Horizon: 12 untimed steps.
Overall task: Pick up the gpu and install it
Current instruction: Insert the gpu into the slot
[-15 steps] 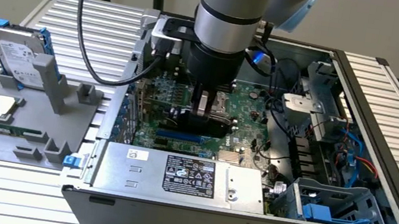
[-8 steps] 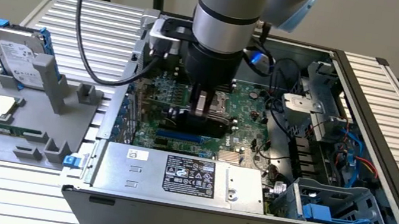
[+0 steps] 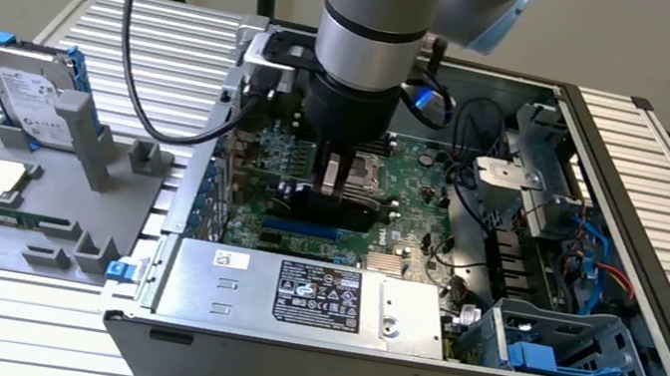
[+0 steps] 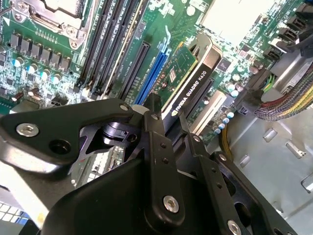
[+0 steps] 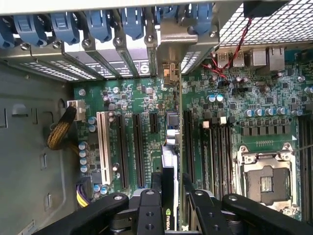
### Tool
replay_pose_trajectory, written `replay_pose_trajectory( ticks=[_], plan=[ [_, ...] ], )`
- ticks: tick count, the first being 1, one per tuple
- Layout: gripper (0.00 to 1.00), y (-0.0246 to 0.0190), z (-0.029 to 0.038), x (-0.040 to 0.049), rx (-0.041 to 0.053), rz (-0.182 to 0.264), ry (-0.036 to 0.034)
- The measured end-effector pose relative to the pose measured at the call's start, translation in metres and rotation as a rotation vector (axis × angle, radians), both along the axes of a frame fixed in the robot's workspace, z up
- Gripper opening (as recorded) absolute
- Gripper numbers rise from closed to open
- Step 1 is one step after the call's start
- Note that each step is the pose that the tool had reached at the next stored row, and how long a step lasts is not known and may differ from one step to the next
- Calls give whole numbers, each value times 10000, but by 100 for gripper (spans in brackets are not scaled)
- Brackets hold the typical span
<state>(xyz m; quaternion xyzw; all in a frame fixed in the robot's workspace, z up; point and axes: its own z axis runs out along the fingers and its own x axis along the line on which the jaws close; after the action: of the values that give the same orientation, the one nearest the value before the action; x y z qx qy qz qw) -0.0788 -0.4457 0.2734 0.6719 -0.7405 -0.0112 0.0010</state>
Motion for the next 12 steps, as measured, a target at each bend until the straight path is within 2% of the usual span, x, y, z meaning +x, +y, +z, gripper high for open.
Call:
replay_pose_trajectory(
  ticks=[7,12],
  plan=[
    [0,-1,-50,-26,-1,1,1],
    [0,0,-55,-11,0,-3,5]
  ],
)
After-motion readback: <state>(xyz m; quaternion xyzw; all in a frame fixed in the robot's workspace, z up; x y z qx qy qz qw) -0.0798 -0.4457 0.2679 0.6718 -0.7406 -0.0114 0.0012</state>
